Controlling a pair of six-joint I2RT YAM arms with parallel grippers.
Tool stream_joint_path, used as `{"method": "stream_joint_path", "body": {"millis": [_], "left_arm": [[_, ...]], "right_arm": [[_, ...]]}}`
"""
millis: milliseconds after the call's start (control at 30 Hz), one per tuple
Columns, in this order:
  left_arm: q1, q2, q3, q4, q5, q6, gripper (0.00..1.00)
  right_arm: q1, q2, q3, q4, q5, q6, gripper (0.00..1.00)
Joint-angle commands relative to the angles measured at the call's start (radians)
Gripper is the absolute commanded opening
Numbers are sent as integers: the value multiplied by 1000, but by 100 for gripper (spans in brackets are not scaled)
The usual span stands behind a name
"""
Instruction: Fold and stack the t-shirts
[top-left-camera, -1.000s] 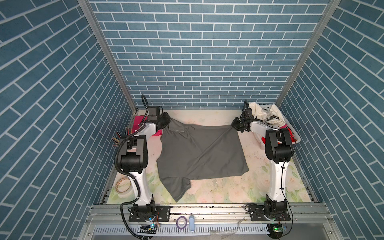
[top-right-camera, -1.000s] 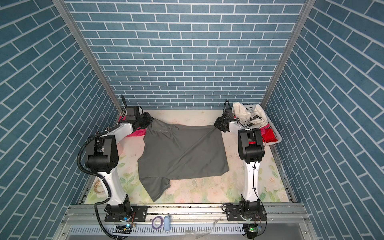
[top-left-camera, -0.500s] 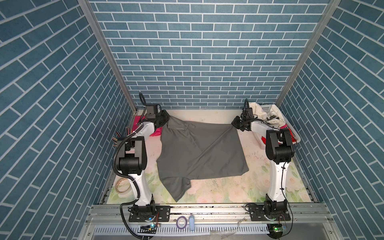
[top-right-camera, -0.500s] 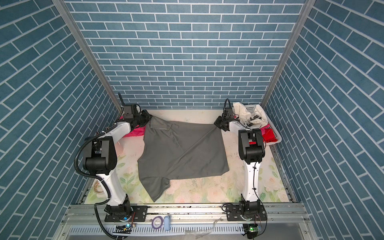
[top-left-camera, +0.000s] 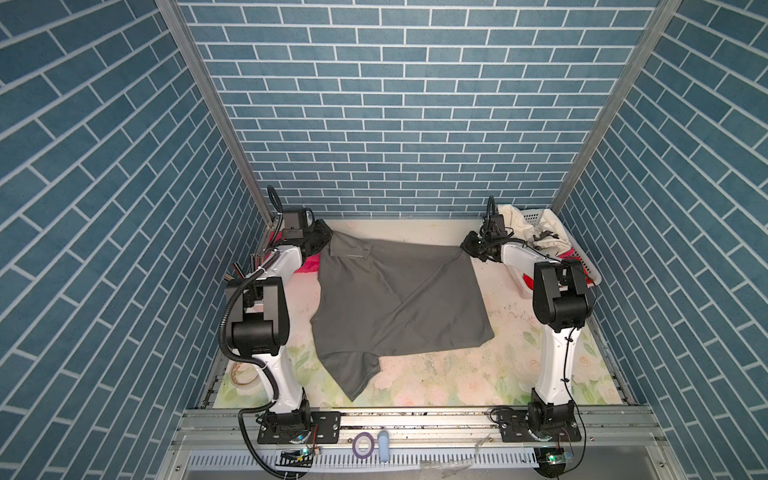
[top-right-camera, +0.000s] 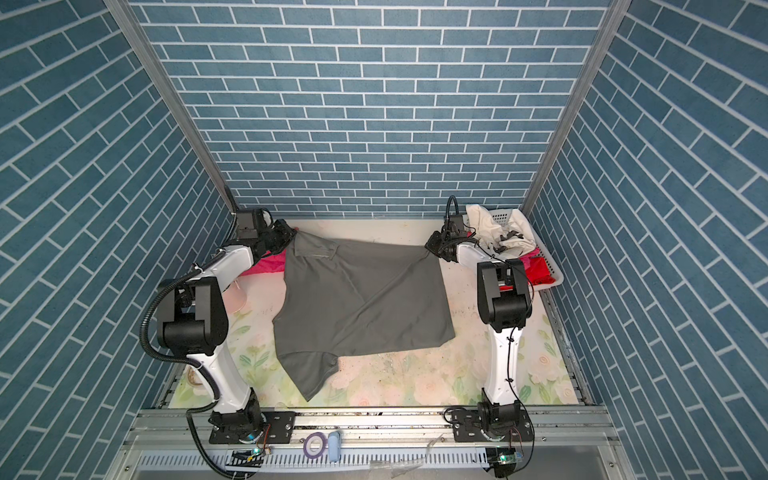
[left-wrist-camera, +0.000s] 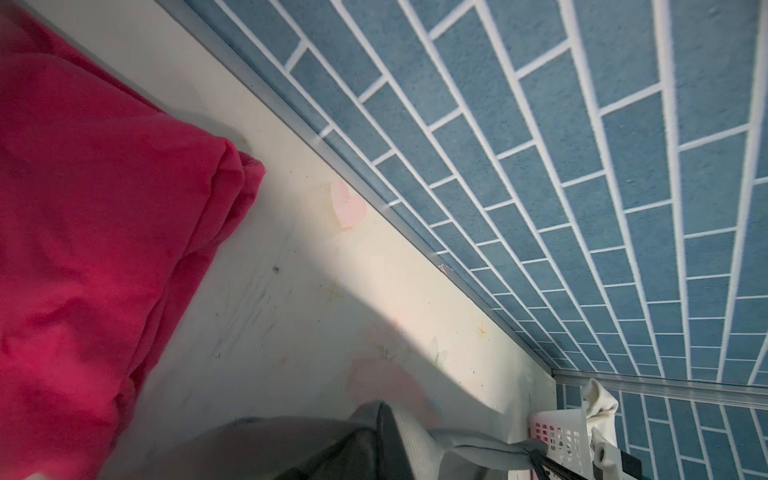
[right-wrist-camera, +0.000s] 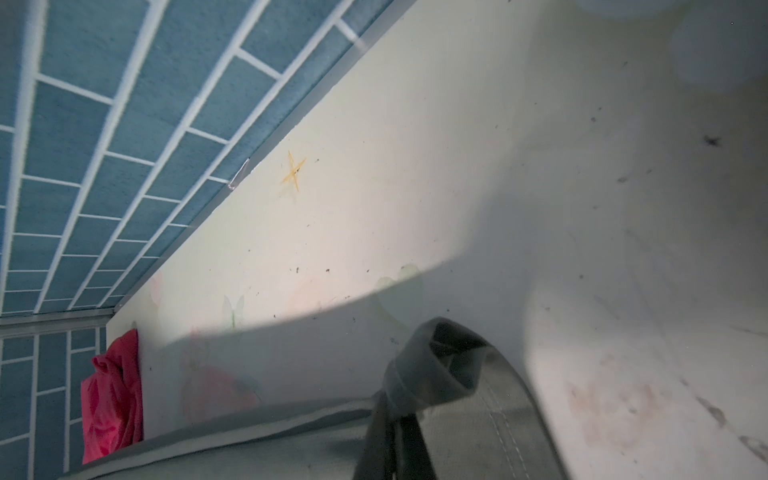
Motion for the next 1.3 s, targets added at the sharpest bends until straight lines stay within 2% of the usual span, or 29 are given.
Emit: {"method": "stream_joint_path", "body": {"millis": [0,233,500,800,967,1267], "left_arm": [[10,-49,-36,3,16,-11,0],[39,-97,-108,9,109,-45,0],[103,-168,-196,-33,112,-10,0],[94,-210,-330,11,201,-37,0],[90,-254,-411,9,211,-24,0],[108,-281,-457,8,255,-29,0]], "right_arm": [[12,-71,-47,-4,-8,-38,0],[24,-163,-184,13,21,-74,0],[25,-200,-262,22,14,-99,0],[25,-210,-329,30,25,-112,0],[22,-238,-383,37,33,-117,2],[-31,-301,-407,19,24,-144,1]]}}
